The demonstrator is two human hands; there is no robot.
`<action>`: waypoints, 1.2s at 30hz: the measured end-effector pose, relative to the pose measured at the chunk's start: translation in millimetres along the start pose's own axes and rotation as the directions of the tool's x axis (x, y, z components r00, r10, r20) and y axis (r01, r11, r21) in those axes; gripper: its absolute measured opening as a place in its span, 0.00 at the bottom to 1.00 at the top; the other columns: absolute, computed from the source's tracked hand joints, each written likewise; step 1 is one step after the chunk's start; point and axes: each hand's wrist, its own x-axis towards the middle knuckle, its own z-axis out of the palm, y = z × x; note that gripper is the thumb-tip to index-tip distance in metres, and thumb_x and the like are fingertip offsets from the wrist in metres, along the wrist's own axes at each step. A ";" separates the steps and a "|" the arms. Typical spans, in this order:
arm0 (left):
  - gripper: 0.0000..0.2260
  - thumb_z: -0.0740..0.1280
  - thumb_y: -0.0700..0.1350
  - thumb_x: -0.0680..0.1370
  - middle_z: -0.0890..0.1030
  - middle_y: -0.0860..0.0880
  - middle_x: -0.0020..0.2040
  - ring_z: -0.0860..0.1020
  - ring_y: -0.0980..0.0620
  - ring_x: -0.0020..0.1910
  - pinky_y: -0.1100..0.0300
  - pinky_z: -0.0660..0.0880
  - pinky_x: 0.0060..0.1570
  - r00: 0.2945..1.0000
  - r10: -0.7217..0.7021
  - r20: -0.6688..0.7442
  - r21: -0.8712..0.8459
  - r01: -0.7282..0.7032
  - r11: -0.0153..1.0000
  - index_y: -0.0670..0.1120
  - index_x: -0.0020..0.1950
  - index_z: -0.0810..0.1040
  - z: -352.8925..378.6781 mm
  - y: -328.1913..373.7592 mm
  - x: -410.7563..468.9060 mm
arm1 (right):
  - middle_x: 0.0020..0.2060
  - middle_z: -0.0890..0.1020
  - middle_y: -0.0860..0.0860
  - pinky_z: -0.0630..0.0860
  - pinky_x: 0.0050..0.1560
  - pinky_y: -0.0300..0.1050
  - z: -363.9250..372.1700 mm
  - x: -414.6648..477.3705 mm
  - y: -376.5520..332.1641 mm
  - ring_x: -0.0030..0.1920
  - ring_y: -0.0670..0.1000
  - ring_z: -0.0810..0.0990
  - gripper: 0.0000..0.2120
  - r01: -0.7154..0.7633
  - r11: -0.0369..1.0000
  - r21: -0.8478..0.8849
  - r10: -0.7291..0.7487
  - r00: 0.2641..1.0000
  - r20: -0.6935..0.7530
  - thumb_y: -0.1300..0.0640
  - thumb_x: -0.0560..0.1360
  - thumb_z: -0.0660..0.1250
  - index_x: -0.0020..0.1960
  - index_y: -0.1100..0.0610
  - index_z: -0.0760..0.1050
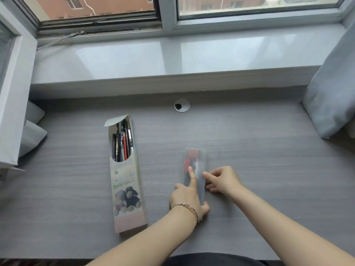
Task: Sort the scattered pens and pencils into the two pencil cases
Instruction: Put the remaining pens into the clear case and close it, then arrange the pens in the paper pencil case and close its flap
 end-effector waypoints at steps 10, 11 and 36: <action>0.38 0.58 0.60 0.73 0.74 0.38 0.56 0.78 0.41 0.49 0.56 0.69 0.40 0.953 -0.116 -0.279 -0.164 0.072 0.984 0.57 0.74 0.35 -61.5 -61.6 45.7 | 0.34 0.76 0.54 0.69 0.32 0.38 1.3 13.6 -38.2 0.31 0.47 0.74 0.07 0.148 0.984 0.096 -0.145 0.988 -0.045 0.62 0.76 0.59 0.41 0.59 0.74; 0.37 0.58 0.60 0.74 0.74 0.37 0.56 0.78 0.41 0.49 0.56 0.69 0.40 0.944 -0.140 -0.298 -0.163 0.094 0.982 0.57 0.74 0.37 -71.7 -69.4 54.0 | 0.33 0.76 0.52 0.69 0.32 0.38 2.5 13.8 -44.0 0.31 0.46 0.74 0.07 0.159 0.985 0.074 -0.157 0.987 -0.022 0.63 0.76 0.58 0.44 0.59 0.74; 0.38 0.73 0.57 0.65 0.65 0.36 0.65 0.65 0.38 0.63 0.46 0.69 0.60 0.739 -0.655 -0.157 -0.678 0.401 0.616 0.38 0.66 0.63 -54.8 -153.5 59.7 | 0.41 0.80 0.54 0.70 0.36 0.36 2.2 12.7 -57.0 0.39 0.51 0.77 0.10 0.233 0.952 -0.198 -0.227 0.972 0.052 0.64 0.74 0.57 0.49 0.59 0.77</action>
